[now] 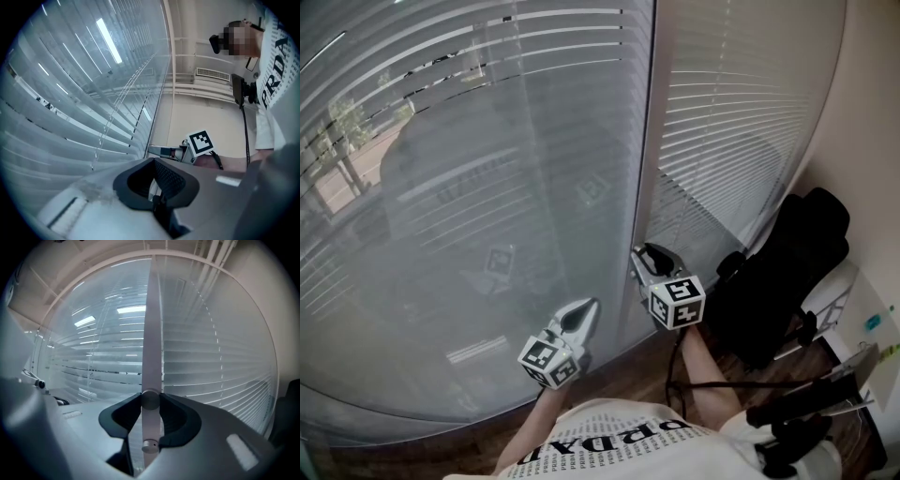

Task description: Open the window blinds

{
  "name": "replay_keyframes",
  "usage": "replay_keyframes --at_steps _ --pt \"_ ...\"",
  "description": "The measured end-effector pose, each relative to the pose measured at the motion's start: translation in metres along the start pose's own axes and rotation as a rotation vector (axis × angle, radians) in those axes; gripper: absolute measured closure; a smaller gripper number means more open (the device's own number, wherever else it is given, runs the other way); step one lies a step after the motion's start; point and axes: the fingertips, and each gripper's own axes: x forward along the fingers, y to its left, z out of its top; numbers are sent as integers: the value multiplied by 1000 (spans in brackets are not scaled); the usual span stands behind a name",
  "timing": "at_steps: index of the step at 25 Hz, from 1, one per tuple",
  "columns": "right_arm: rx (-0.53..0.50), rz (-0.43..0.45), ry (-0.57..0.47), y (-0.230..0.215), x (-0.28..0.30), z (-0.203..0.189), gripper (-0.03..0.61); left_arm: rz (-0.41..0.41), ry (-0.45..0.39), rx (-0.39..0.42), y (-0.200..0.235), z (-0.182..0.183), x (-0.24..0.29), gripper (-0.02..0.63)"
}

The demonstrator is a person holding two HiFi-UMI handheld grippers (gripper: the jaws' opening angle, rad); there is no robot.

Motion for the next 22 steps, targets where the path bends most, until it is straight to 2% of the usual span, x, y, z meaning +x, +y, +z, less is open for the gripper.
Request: replay_keyframes --at_steps 4,7,9,12,14,16,18,22 --pt "64 10 -10 0 0 0 446 -2 -1 0 -2 0 1 617" --pt "56 5 -15 0 0 1 445 -4 1 -2 -2 -1 1 617" --pt "-59 -25 -5 0 -1 2 443 -6 2 -3 -3 -1 2 617" --pt "-442 -80 39 9 -5 6 414 -5 2 -2 -2 -2 1 617" --pt "-625 -81 81 16 -3 4 411 -4 0 -1 -1 -1 2 617" --pt "-669 -87 95 15 0 2 411 -6 -3 -2 -2 -1 3 617" --pt "-673 -93 96 12 1 2 443 -8 -3 -2 -4 -1 3 617" --pt "-652 -78 85 13 0 2 445 0 -3 -3 -2 -1 1 617"
